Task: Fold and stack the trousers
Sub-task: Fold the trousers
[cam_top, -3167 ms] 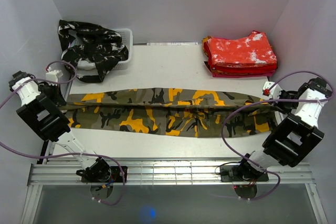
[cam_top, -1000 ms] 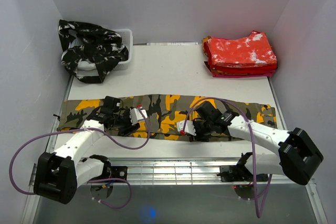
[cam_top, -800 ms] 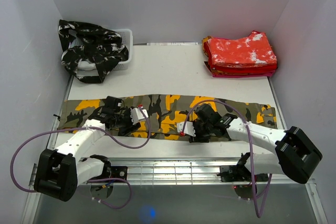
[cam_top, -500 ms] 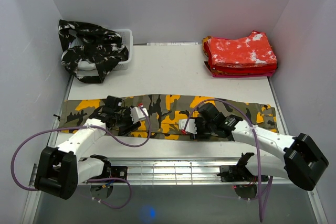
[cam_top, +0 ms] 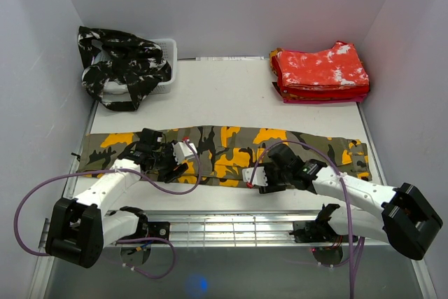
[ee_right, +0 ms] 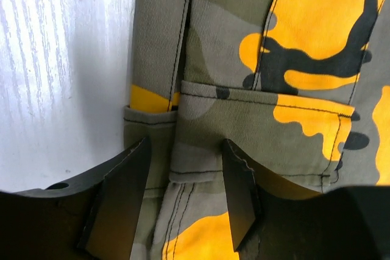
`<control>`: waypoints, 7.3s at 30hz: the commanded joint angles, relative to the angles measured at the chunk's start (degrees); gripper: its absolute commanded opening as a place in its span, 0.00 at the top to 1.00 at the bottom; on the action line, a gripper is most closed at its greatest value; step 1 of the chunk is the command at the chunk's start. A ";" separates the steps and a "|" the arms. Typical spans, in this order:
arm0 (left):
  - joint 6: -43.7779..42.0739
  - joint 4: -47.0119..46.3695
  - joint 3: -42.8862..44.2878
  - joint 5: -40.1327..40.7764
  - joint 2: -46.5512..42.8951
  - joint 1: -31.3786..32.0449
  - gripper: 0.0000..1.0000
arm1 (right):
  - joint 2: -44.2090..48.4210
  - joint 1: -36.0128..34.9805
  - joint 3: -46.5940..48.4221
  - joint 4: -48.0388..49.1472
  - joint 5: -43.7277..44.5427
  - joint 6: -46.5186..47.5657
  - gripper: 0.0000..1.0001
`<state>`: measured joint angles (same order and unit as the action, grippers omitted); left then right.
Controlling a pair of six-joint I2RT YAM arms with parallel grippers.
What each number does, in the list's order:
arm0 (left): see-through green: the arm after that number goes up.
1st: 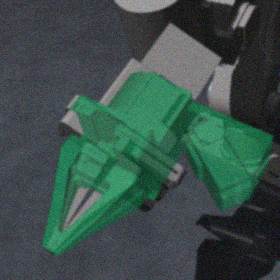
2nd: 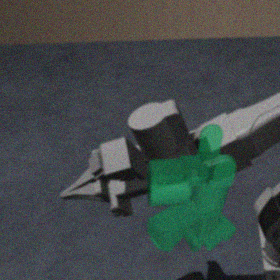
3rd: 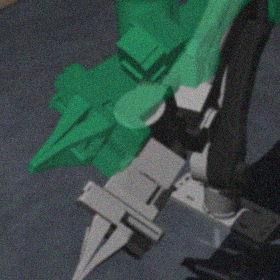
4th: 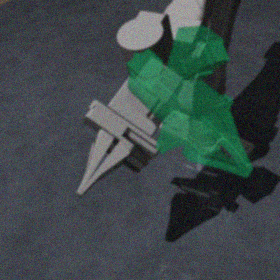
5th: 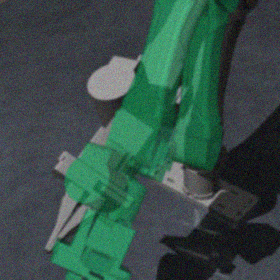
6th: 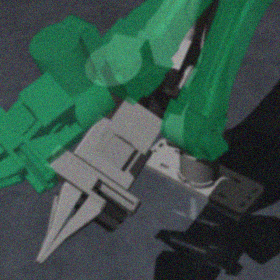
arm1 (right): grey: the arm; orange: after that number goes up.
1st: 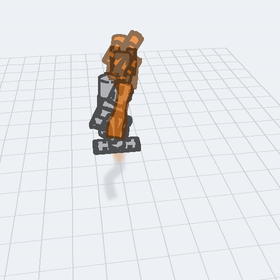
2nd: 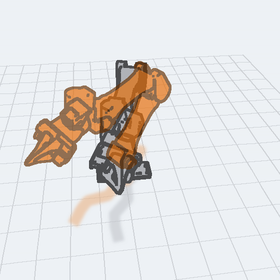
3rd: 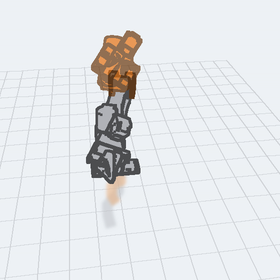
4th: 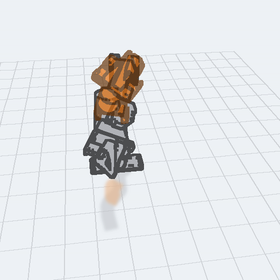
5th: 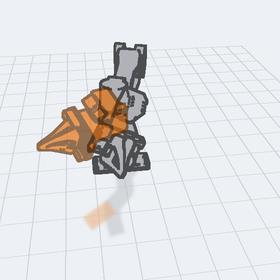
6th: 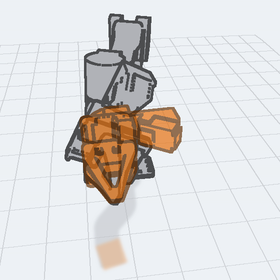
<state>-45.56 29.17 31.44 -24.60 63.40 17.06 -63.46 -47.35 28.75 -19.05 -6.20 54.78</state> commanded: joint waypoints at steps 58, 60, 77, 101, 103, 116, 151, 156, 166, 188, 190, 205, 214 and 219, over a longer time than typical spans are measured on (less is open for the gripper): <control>6.01 -5.44 -6.04 14.23 3.67 0.08 0.11 | 7.38 5.43 13.43 -18.90 -3.29 3.22 0.92; 5.75 -4.83 -6.56 14.32 3.40 0.08 0.11 | 8.78 5.43 13.96 -23.11 -6.26 3.22 0.92; 5.31 -3.15 -6.48 15.28 3.93 -0.36 0.11 | 9.76 6.13 4.12 -22.70 -6.29 4.80 0.92; 3.29 25.21 9.94 -2.37 -1.25 -8.06 0.21 | -3.42 6.75 -1.77 -9.43 -5.85 2.35 0.92; -0.48 31.53 13.71 -4.13 -2.13 -12.12 0.20 | -3.69 6.75 -1.59 -9.43 -5.67 2.08 0.92; 12.65 27.70 36.72 5.96 21.40 -53.16 0.36 | -3.86 7.98 1.38 -12.24 -4.61 2.70 0.92; 31.76 6.70 28.76 7.81 37.50 -67.77 0.50 | -7.64 7.98 7.55 -17.60 -4.70 0.85 0.92; 30.45 5.46 30.95 9.74 36.01 -68.04 0.88 | -6.68 7.98 6.93 -17.95 -4.09 1.73 0.92; 11.03 3.61 30.79 19.32 29.16 -70.41 1.00 | -9.22 7.89 8.16 -18.83 -7.42 0.06 0.92; 19.26 19.70 27.99 -6.51 7.61 -29.85 0.09 | -24.16 -1.69 23.62 -14.88 -17.18 -12.50 0.86; 24.28 16.72 26.31 -7.83 9.10 -26.39 0.17 | -26.09 -1.52 26.52 -14.44 -17.27 -14.96 0.65; 34.04 3.26 16.46 9.73 23.17 -5.63 0.56 | -2.98 36.38 32.33 -31.28 -17.52 -23.06 0.20; 34.84 4.76 16.37 15.02 28.18 -5.63 0.70 | -11.06 74.39 31.98 -41.16 -14.48 -12.60 0.27; 35.54 5.20 17.16 15.37 29.94 -5.63 0.75 | -15.11 79.70 31.90 -37.31 -8.76 -17.76 0.28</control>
<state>-10.02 34.74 49.80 -13.91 90.17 11.49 -78.24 31.05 60.95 -56.25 -18.33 39.18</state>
